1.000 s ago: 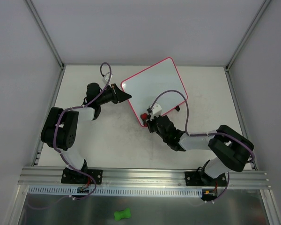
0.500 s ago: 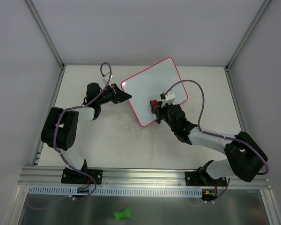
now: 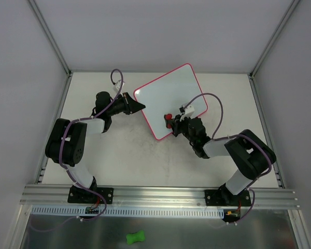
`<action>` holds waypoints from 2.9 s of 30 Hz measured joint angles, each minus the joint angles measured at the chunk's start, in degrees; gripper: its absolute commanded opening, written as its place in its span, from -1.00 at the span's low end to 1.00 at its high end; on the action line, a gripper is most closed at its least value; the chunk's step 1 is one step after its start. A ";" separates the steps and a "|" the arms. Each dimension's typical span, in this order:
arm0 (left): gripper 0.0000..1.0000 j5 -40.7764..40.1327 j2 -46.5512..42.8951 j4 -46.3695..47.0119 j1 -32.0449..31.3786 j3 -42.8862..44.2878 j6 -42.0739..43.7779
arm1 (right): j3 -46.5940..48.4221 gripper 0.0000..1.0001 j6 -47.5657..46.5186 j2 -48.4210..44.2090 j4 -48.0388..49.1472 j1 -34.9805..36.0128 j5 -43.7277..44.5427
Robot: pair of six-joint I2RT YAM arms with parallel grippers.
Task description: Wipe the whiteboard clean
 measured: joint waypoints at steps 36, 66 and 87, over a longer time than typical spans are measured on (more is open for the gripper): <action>-1.00 -0.57 -0.04 -0.81 -0.02 0.07 -0.09 | -0.85 -0.99 3.45 2.49 2.29 -2.97 16.17; -1.00 -0.52 -0.20 -0.87 -0.04 0.07 -0.09 | 3.74 -0.99 1.97 -0.74 -9.53 3.58 22.27; -1.00 0.57 -0.20 -2.05 -0.17 0.72 -0.07 | 18.71 -0.99 6.32 -19.78 -60.35 1.55 16.41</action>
